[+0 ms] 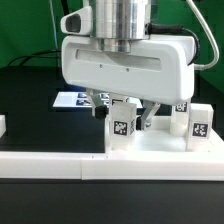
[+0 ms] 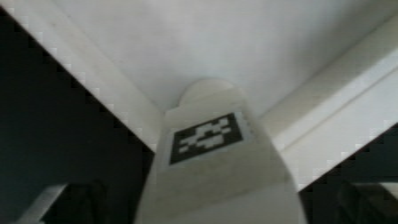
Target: Assemble square table
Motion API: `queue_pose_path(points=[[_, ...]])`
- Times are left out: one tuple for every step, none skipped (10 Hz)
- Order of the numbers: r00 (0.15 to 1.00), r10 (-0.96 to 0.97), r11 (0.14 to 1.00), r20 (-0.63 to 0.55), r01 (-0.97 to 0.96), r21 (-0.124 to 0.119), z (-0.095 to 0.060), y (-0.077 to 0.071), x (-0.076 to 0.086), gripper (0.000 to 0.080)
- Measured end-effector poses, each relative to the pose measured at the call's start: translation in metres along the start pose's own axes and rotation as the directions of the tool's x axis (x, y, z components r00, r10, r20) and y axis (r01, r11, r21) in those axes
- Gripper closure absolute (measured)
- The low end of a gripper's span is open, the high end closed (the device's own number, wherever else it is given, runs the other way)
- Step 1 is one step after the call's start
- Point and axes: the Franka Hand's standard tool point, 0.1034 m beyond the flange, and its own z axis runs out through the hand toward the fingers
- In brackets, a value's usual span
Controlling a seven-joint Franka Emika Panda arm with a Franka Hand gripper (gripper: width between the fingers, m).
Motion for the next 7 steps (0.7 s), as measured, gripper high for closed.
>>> queue_pose_path(points=[[1.0,0.005,1.0,0.0,-0.005,0.0,0.0,0.0001,0.0001,0.018],[0.997,0.084,0.997,0.0,-0.084,0.001,0.0001,0.0,0.0,0.0359],[0.991,0.132,0.991,0.003,-0.132,-0.006,0.0003,0.0012,-0.0009,0.0452],[0.988,0.156,0.988,0.004,-0.156,-0.01,0.0002,0.0021,-0.001,0.0452],[0.984,0.179,0.984,-0.001,-0.179,-0.02,0.0,0.0026,-0.0008,0.0452],[0.976,0.219,0.975,-0.006,-0.219,-0.03,-0.0003,0.0043,-0.0005,0.0451],[0.976,0.217,0.976,-0.007,-0.217,-0.033,-0.0004,0.0048,-0.0004,0.0451]])
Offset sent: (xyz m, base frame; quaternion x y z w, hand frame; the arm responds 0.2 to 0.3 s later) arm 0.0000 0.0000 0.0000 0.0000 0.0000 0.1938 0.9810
